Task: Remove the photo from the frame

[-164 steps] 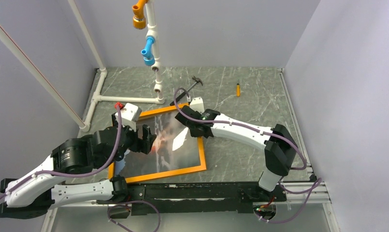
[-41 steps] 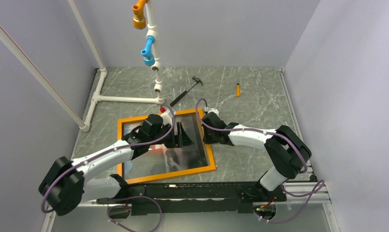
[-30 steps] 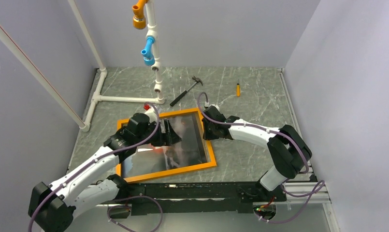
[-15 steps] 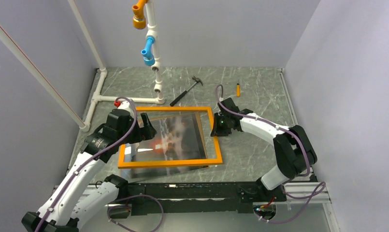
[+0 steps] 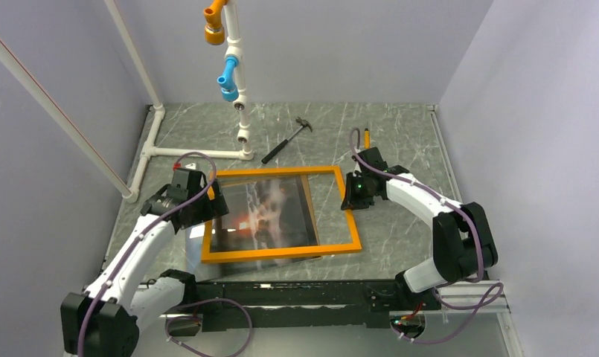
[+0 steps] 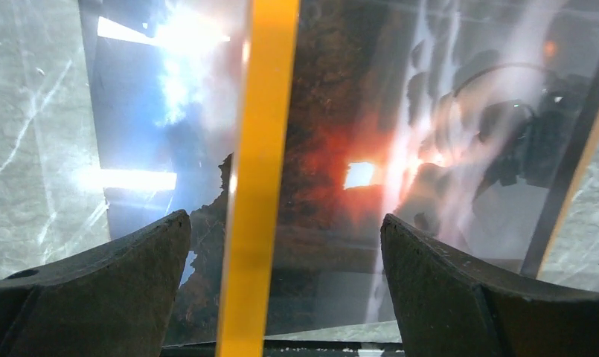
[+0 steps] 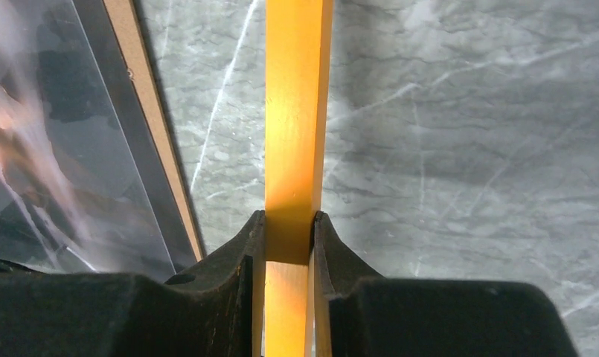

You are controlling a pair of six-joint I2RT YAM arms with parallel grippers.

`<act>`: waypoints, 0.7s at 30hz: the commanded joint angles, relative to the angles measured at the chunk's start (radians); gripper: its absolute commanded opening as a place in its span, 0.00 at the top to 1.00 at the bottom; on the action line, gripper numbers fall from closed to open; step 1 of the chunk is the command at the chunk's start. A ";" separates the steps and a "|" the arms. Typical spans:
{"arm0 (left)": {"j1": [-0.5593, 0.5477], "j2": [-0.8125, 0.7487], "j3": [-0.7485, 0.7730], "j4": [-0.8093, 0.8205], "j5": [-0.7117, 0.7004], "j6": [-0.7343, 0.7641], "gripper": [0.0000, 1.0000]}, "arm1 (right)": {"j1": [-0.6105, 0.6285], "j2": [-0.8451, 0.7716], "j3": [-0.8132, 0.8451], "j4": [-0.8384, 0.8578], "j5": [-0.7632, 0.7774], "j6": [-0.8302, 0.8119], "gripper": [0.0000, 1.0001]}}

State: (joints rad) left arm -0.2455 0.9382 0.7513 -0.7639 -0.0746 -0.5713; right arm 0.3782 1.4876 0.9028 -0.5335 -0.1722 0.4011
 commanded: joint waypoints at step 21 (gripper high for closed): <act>-0.057 0.127 -0.248 0.577 0.456 -0.153 0.82 | -0.105 -0.151 -0.022 -0.060 -0.033 -0.079 0.71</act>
State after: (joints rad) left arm -0.2180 1.1103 0.5018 -0.3515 0.2367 -0.6464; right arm 0.2520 1.3941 0.8467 -0.5922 -0.1593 0.2741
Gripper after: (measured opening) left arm 0.318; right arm 0.233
